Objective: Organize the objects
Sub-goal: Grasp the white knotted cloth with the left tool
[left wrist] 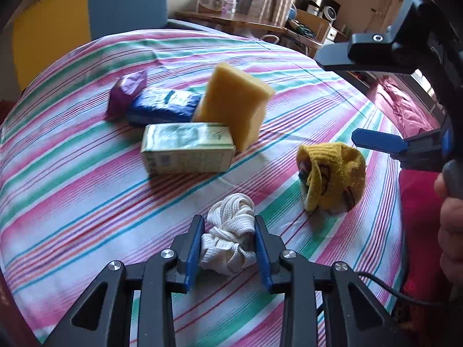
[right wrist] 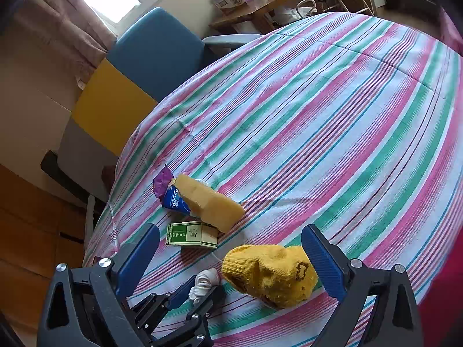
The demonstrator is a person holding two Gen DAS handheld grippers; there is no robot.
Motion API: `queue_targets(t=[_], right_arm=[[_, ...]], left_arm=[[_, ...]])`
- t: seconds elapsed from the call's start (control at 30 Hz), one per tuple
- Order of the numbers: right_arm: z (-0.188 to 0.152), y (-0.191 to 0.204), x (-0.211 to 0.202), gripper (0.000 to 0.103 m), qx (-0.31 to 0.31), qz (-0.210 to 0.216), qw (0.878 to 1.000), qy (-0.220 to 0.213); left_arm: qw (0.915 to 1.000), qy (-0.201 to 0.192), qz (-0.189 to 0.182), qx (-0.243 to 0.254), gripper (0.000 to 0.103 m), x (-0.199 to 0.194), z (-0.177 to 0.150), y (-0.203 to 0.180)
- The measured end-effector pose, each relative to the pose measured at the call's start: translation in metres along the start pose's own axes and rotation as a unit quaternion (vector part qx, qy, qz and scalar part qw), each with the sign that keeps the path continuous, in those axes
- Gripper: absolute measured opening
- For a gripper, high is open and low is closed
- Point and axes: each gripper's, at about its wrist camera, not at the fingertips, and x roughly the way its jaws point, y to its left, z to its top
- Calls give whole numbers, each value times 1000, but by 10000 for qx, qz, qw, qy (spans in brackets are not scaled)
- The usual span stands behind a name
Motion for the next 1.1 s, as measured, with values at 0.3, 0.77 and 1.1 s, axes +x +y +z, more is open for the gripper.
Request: queue_targets(t=[0.3,0.77,1.1], right_arm=[[-3,6,16,98,-246,-330,9985,352],[-7,5,37,99,-382,-1095,9907,711],[-26,26,65,54,-1401,-1829,9650,1254]], left_arm=[[9989,-145,284,-353,33,-36,-44,18],[9976,-379,371,-445,33,-50,-69,17],[9972,-450,290,-516,34,-52,-70,19]])
